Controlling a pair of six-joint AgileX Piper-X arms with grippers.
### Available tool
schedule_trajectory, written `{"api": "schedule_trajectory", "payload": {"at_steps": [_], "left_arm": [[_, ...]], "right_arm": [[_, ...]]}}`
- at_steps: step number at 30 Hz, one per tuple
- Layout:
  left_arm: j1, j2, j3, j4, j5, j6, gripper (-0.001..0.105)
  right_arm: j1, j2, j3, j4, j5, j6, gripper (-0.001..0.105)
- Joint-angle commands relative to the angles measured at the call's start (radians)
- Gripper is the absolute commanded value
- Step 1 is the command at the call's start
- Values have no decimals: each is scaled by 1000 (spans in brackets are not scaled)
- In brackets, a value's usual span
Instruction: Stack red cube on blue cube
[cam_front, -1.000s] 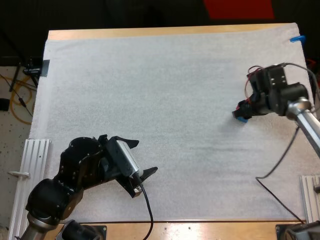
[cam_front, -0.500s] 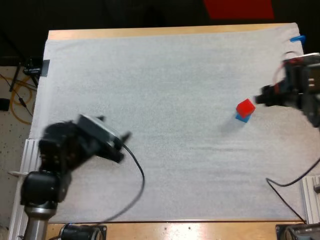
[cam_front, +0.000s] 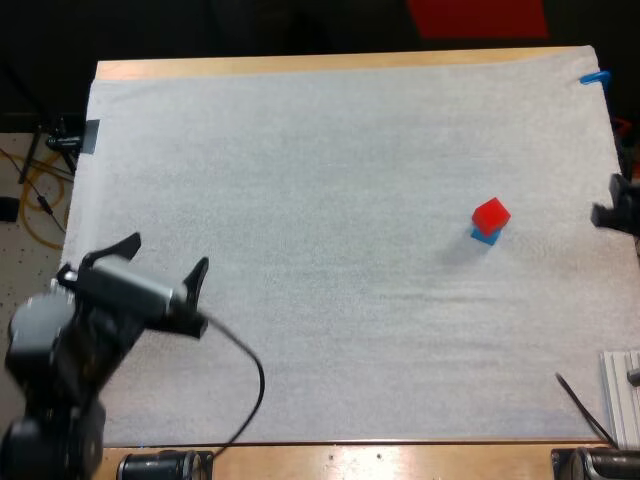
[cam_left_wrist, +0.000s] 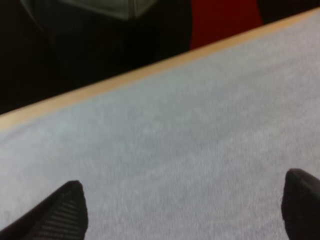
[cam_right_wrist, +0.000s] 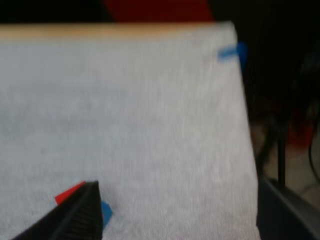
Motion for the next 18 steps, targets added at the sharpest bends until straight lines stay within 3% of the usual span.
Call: {"api": "schedule_trajectory", "payload": {"at_steps": [1, 10, 18], "left_arm": [[-12, -54, 4, 15, -12, -14, 76], [-22, -373, 54, 112, -28, -35, 76], [-22, -631, 103, 219, -86, -35, 76]], "right_arm": [[1, -70, 32, 9, -9, 4, 63], [1, -488, 279, 32, -11, 34, 63], [1, -871, 414, 134, -29, 41, 63]]}}
